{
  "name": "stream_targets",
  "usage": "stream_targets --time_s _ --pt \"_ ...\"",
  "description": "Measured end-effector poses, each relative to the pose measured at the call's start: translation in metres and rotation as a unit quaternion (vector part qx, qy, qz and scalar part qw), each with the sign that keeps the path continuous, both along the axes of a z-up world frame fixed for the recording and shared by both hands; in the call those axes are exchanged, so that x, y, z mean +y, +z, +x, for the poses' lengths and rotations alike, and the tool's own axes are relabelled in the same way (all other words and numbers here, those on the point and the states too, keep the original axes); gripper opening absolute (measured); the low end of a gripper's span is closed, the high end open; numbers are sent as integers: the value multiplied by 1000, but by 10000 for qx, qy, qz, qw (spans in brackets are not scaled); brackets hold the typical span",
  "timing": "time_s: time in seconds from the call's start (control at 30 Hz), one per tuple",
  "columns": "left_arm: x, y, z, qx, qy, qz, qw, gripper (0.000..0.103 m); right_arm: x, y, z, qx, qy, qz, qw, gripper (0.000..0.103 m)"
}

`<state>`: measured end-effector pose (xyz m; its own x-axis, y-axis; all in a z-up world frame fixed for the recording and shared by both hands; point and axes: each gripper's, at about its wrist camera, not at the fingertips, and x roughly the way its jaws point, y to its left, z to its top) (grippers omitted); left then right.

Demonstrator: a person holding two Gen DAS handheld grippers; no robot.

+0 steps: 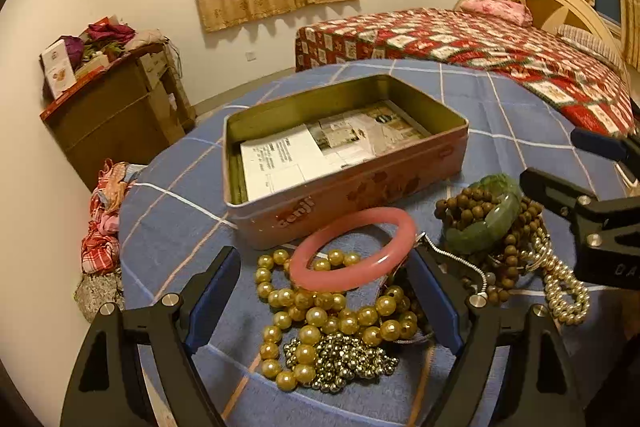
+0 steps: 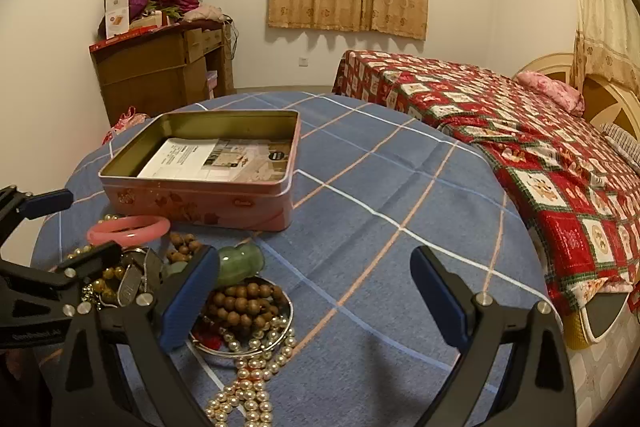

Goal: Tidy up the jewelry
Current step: 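Grasp the pink bangle with the left tool and lift it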

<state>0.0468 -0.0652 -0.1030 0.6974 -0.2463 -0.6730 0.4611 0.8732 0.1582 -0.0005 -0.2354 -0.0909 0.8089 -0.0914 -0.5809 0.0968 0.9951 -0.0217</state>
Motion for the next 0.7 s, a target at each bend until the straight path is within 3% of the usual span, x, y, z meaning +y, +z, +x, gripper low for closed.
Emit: stream_targets --time_s 0.07,0.2,0.4,0.7 --pt "-1 -2 2 52 -107 -21 9999 77 1 0 0 -3 -4 -15 10000 98" --pt "-7 -2 5 241 -320 -52 9992 36 1 0 0 -9 -2 -23 10000 98" --pt "3 7 4 204 -321 -293 9988 11 1 -1 0 -9 -17 4 10000 98" --pt "25 37 -1 31 -121 -828 9965 9 -9 4 4 37 7 218 9998 98"
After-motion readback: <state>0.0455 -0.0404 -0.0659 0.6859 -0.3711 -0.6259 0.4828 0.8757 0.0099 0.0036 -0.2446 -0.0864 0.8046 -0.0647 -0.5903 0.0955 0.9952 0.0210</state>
